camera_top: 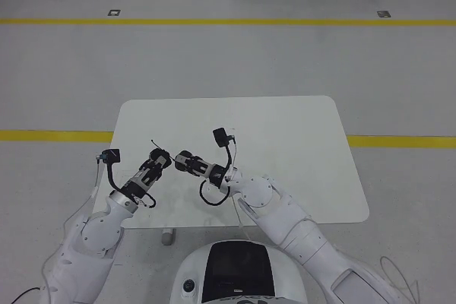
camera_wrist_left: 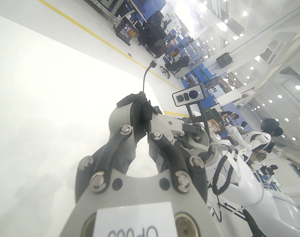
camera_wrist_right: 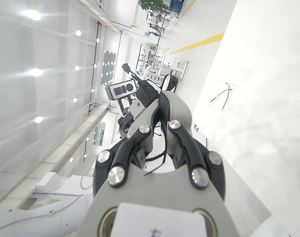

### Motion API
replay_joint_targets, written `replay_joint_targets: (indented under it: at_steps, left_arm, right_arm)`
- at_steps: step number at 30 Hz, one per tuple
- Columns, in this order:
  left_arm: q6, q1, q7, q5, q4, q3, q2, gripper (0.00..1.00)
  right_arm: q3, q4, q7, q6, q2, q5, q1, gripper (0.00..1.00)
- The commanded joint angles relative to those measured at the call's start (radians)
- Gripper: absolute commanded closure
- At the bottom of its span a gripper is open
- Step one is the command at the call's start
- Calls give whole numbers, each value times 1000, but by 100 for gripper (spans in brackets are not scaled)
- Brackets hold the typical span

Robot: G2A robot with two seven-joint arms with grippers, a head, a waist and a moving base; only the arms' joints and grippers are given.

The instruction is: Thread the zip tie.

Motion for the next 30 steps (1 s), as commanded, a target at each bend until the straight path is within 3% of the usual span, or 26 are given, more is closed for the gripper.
replay_joint_targets:
  at_steps: [1,24,30]
  left_arm:
    - [0,0,0,0,0,0,0,100]
    - [5,-3,3,1,1,3,-1,100]
    - [10,-7,18,45,4,7,-1,100]
  right_arm:
    - [0,1,3,1,0,-2,0,100]
    - [1,12,-2,-4,-5,-9,6,100]
    - [5,9,-1,-3,-5,-11,2,100]
